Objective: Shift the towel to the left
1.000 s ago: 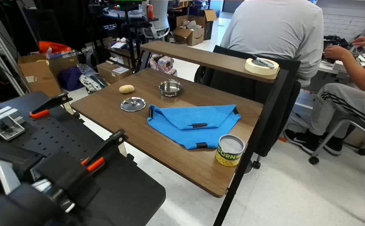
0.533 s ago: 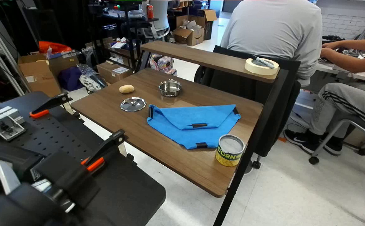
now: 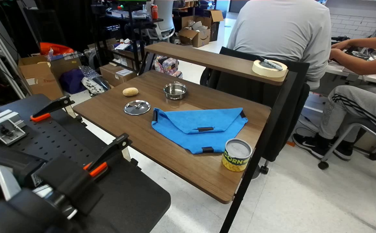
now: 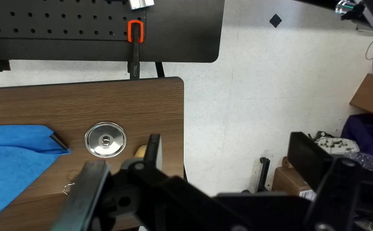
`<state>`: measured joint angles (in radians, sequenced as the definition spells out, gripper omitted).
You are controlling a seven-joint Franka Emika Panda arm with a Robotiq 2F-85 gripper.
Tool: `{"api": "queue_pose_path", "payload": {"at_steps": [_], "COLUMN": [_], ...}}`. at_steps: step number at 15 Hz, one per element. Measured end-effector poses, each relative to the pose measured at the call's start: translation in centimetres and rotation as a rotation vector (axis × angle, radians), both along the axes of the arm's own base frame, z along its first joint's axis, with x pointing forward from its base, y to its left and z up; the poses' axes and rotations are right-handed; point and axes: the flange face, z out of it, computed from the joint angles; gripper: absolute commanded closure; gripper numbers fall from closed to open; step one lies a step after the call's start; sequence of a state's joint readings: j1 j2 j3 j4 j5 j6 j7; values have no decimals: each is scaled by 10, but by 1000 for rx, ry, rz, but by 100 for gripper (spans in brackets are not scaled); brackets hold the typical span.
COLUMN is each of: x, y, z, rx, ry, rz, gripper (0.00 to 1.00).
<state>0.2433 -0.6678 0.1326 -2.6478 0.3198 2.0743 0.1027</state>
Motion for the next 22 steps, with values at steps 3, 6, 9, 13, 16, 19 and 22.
{"api": "queue_pose_path", "payload": {"at_steps": [3,6,9,13,16,19,22], "x": [0,0,1,-2,5,9,10], "y": [0,-1,-14,-68,-121,-170,-163], "z": [0,-1,-13,-55,-76,-99,-98], "rx": [0,-8,-67,-156,-180,-161,-169], "ry": [0,-1,4,74,125,181,179], "rz": [0,1,-12,-66,-101,-148,-134], "gripper": [0,0,0,0,0,0,0]}}
